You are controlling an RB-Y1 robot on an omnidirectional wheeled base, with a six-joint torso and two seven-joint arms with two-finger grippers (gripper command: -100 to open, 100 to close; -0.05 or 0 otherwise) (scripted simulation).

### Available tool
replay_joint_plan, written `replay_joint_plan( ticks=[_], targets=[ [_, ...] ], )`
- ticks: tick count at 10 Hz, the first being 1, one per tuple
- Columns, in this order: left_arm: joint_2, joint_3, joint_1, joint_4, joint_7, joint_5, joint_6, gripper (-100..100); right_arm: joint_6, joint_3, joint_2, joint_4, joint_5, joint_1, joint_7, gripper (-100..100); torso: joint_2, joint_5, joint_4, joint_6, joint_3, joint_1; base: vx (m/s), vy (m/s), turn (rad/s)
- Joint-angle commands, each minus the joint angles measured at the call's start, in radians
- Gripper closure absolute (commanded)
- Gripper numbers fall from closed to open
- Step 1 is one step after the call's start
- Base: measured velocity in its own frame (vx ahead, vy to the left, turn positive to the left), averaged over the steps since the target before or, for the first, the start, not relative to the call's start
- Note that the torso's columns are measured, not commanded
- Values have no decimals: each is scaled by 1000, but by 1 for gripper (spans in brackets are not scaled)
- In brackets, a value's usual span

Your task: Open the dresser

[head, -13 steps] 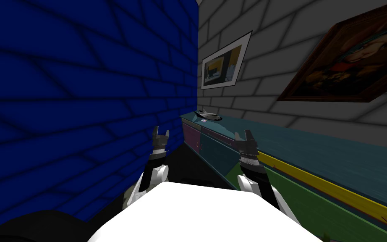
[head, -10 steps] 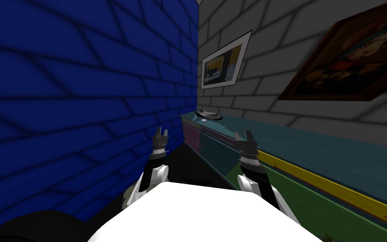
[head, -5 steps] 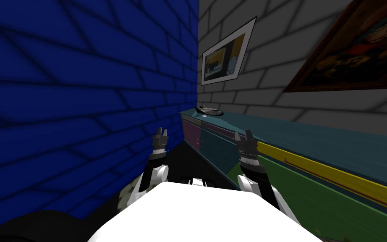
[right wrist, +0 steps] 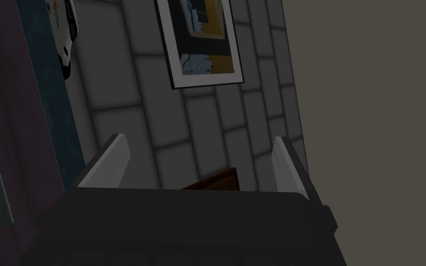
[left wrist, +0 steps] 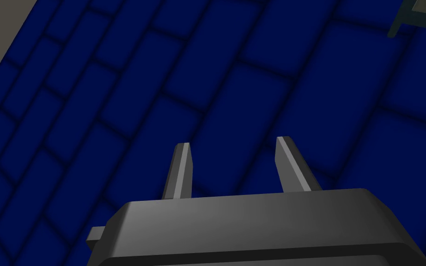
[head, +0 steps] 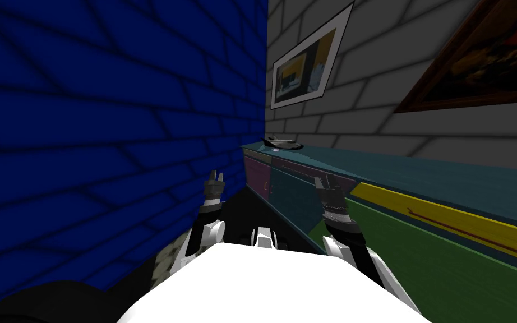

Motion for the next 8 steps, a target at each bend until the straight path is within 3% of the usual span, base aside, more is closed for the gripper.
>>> replay_joint_plan(
  ticks=[1, 7, 8],
  targets=[
    [0, 0, 0, 0, 0, 0, 0, 0, -19, -41, -37, -10, 54, 18, 37, -100, 2, 0, 1, 0, 0, -1, 59, 60, 71],
    [0, 0, 0, 0, 0, 0, 0, 0, -82, -178, -78, -57, 228, 84, 159, -100, 3, 0, 2, 0, 0, -1, 97, 82, 100],
    [0, 0, 0, 0, 0, 0, 0, 0, -82, -178, -78, -57, 241, 84, 159, -100, 3, 0, 2, 0, 0, -1, 89, 71, 41]
  ],
)
